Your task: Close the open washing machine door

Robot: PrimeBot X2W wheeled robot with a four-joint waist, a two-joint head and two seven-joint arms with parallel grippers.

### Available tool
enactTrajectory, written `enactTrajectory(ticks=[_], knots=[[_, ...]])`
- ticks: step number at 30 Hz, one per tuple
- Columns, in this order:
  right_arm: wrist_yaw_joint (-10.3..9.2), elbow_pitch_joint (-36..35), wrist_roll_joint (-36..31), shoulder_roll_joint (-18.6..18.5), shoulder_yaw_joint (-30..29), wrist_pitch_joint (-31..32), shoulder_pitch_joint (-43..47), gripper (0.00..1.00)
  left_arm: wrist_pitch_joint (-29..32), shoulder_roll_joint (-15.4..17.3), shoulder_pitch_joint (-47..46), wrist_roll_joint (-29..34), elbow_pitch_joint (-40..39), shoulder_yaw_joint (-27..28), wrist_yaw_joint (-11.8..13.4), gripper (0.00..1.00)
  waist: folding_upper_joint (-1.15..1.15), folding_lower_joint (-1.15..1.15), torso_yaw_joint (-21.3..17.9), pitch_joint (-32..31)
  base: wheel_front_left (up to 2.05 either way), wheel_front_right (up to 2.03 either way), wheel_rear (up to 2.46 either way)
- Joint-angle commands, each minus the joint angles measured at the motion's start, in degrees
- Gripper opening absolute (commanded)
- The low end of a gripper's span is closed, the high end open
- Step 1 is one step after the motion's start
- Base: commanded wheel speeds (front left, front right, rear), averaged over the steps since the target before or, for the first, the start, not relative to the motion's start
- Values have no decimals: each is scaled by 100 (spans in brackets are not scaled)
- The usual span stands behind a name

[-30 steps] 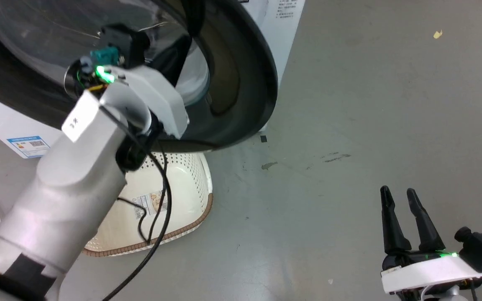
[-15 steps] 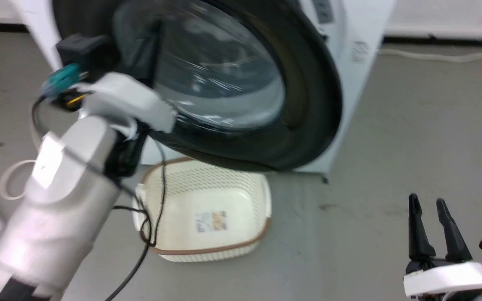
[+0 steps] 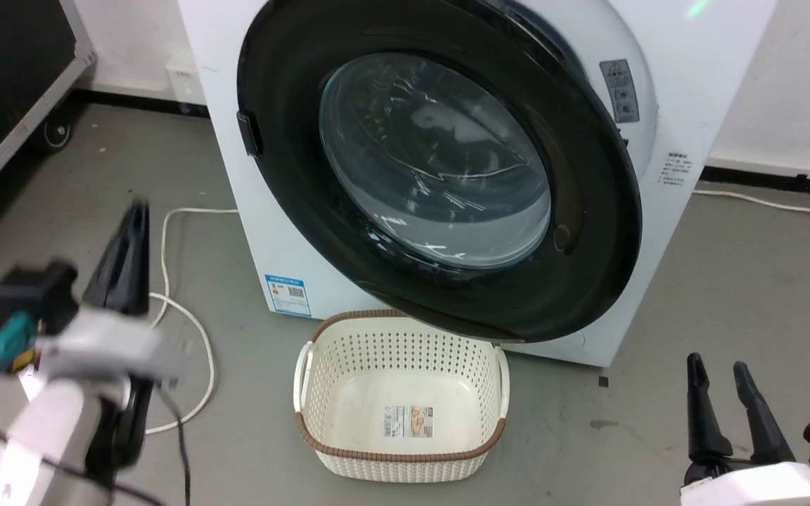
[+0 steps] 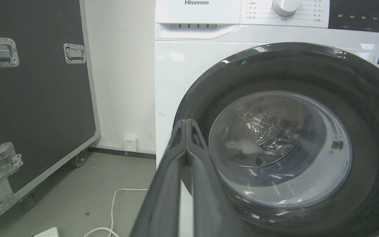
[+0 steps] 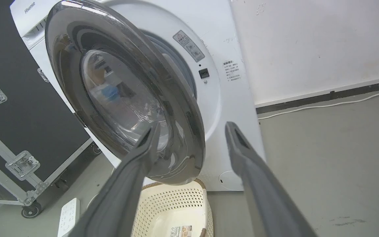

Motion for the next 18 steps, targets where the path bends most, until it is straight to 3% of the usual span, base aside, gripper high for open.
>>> enactTrajectory(ticks=[1, 8, 15, 16, 17, 18], knots=[[5, -26, -60, -5, 30, 14, 79, 100, -24, 76, 379, -27, -38, 57, 13, 0, 0, 2, -35, -32, 0, 0, 0], [5, -155, -409, -5, 115, 165, 225, 100, 125, 178, 1508, -307, -19, 27, 118, 0, 0, 2, -116, -98, 0, 0, 0], [5, -257, -411, -5, 211, 285, 333, 100, 172, 153, 1657, -349, -61, 11, 221, 0, 0, 2, -132, -97, 0, 0, 0], [5, -267, -406, -5, 214, 297, 337, 100, 165, 153, 1655, -344, -86, 12, 223, 22, 0, 2, -138, -95, 0, 0, 0], [5, -267, -406, -5, 214, 297, 337, 100, 165, 153, 1655, -344, -86, 12, 223, 22, 0, 2, -138, -95, 0, 0, 0], [5, -287, -401, -5, 218, 313, 338, 100, 169, 168, 1645, -319, -132, -40, 168, 98, 0, 2, -155, -89, 0, 0, 0]])
